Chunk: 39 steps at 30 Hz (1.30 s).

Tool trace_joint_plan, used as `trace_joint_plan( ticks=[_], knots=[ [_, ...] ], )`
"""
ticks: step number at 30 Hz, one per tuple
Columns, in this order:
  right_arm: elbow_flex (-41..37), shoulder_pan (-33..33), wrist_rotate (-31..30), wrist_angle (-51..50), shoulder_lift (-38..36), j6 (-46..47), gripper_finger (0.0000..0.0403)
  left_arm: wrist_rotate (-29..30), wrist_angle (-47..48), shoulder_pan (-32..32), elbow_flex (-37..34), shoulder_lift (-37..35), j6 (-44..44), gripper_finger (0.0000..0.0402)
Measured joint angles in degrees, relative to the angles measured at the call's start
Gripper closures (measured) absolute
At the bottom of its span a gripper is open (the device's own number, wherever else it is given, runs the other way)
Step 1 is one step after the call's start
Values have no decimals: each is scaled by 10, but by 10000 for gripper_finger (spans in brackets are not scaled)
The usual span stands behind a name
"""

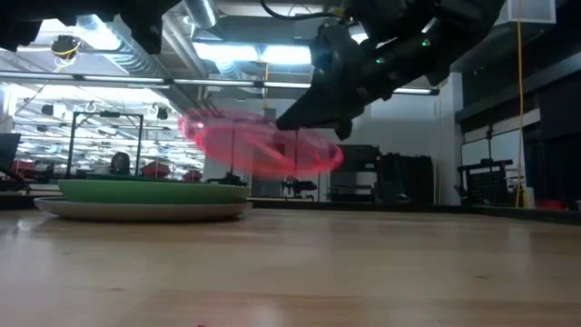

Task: Stack plastic plates
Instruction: Stack the pink plate on top of blue plate

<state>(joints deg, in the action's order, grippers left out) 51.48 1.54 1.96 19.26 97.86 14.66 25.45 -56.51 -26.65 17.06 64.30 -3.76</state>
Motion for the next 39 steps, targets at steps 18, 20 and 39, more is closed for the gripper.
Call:
trace_joint_plan(
  ticks=[18, 20, 39],
  knots=[
    [48, -88, -69, 138, 48, 31, 402, 6, -13, 5, 0, -11, 85, 278],
    [70, -93, -69, 134, 65, 31, 402, 6, -13, 5, 0, -11, 85, 278],
    [251, -107, -67, 134, 238, 30, 402, 6, -10, 5, 0, -11, 85, 278]
  ],
)
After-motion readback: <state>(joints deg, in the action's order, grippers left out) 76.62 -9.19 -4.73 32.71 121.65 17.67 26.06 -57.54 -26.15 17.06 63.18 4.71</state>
